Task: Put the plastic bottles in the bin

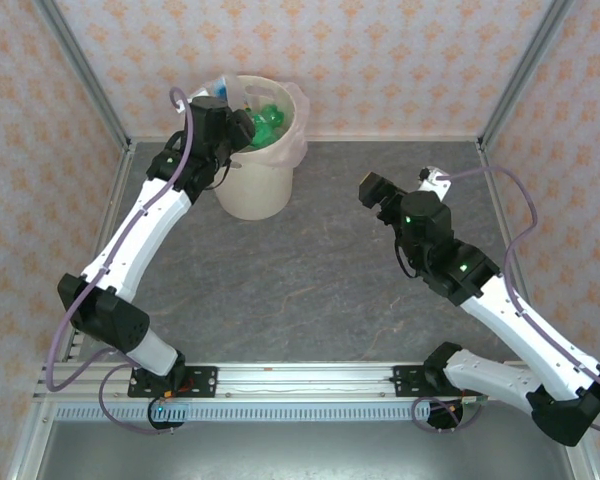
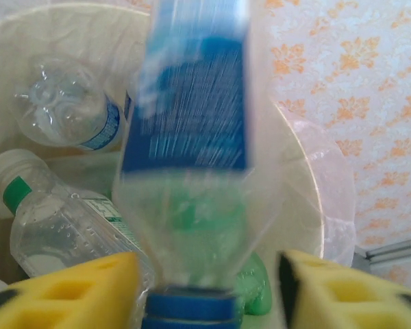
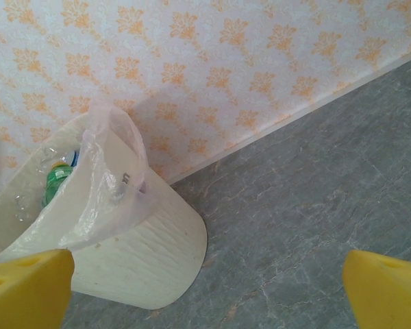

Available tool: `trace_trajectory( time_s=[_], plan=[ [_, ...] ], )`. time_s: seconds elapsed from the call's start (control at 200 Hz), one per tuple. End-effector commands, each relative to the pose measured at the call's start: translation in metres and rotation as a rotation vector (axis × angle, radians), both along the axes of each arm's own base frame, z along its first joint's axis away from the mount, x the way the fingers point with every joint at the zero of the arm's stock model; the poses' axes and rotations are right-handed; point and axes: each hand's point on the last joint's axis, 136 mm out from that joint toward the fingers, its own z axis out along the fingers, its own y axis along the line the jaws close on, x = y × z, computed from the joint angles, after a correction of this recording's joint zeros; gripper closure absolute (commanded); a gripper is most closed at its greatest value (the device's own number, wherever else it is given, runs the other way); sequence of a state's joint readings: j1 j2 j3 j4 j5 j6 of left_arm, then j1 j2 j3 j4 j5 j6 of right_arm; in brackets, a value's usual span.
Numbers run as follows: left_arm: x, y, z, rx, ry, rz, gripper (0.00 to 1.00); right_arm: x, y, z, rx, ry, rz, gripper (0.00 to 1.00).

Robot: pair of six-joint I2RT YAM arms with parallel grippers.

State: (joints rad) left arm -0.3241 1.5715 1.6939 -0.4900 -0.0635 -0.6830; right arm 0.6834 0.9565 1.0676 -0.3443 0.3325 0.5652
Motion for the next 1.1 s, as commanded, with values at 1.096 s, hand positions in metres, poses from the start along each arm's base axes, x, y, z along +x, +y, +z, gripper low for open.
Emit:
trace_trajectory(
  time_s=[1.096],
  plan=[
    [0.065,-0.011,0.018,-0.096,-0.105,-0.219,0.20,-0.004,0.003,-0.001,0.025,0.021,0.027,0.00]
  ],
)
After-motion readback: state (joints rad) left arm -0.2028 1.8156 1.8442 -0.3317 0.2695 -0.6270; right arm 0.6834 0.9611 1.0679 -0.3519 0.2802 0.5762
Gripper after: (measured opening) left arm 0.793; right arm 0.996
